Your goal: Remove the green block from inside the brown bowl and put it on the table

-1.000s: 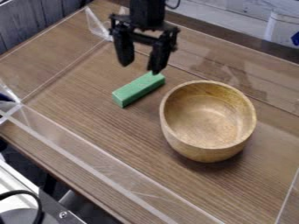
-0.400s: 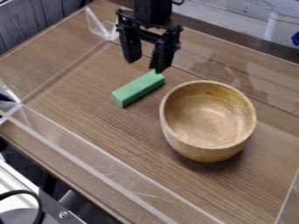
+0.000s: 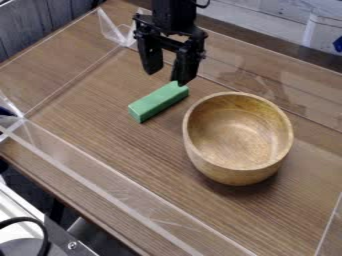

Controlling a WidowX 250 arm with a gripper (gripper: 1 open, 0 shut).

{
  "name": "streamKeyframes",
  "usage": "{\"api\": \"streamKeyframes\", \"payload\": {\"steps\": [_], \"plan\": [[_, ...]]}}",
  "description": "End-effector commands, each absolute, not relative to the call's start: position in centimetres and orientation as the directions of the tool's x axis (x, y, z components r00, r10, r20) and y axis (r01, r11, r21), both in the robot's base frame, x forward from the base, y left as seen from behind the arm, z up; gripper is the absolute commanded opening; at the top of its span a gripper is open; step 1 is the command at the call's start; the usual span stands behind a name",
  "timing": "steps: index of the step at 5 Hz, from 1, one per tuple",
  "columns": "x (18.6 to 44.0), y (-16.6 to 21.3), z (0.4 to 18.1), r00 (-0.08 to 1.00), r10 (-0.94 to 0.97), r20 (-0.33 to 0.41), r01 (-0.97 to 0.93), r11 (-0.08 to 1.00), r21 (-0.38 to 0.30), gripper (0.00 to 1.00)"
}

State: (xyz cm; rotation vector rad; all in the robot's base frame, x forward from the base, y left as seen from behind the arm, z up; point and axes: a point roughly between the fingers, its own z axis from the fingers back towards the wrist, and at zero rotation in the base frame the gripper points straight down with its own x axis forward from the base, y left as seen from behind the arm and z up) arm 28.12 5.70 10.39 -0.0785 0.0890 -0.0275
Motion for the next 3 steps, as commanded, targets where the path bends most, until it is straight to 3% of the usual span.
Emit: {"api": "streamKeyframes", "payload": {"steps": [1, 3], "plan": [[29.7, 6.4, 13.3, 1.0, 0.005, 0.025, -0.004, 0.999, -0.05, 1.0], [30.2, 5.3, 12.7, 0.996, -0.087, -0.005, 0.087, 0.994, 0.071, 1.0]]}}
